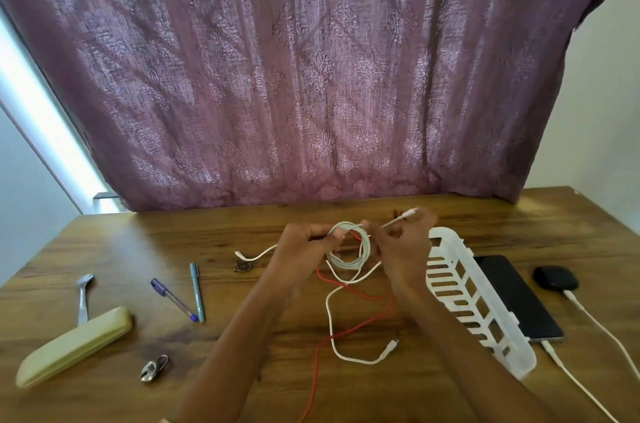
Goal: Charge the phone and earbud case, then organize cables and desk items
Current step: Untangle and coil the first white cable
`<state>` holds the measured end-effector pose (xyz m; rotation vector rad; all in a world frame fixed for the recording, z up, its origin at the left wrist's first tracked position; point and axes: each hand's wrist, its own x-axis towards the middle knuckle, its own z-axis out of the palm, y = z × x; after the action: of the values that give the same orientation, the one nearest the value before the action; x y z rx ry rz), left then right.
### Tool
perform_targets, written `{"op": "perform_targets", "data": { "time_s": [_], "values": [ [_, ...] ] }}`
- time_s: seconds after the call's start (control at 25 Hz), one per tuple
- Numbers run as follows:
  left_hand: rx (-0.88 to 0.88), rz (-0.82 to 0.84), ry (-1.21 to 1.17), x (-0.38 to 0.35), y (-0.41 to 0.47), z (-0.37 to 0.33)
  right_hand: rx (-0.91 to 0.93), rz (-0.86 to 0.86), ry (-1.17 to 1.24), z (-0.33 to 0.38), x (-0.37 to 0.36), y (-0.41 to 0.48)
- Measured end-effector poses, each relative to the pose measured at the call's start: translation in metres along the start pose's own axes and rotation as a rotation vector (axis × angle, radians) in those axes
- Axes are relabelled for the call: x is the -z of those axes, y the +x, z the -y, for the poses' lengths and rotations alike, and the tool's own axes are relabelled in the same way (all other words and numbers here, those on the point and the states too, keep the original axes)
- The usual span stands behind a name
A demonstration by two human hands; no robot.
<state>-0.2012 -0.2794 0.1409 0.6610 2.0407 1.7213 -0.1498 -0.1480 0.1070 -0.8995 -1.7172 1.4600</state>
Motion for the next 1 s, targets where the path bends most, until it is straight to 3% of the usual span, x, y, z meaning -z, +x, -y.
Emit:
{"op": "perform_targets", "data": {
  "time_s": [0.12, 0.2, 0.4, 0.76, 0.88, 1.0],
  "values": [
    [0.073, -0.030, -0.067, -0.003, 0.002, -0.002, 0.312, -0.048, -0.030, -0.009, -0.004, -0.011],
    [0.074, -0.095, -0.057, -0.003, 0.005, -0.002, 0.401, -0.001, -0.050, -0.017, -0.005, -0.015],
    [0.070, -0.201, -0.056, 0.000, 0.008, 0.002, 0.046, 0.407, 0.264, -0.007, -0.001, -0.013],
    [0.081, -0.165, -0.138, -0.012, 0.005, 0.008, 0.564, 0.359, -0.451, 0.003, 0.005, -0.003],
    [0.082, -0.127, -0.201, -0.011, 0.001, 0.009, 0.567, 0.373, -0.461, 0.012, 0.006, -0.003],
    [0.068, -0.104, -0.211, -0.008, 0.000, 0.012, 0.416, 0.474, -0.361, 0.017, 0.008, -0.002]
  ]
}}
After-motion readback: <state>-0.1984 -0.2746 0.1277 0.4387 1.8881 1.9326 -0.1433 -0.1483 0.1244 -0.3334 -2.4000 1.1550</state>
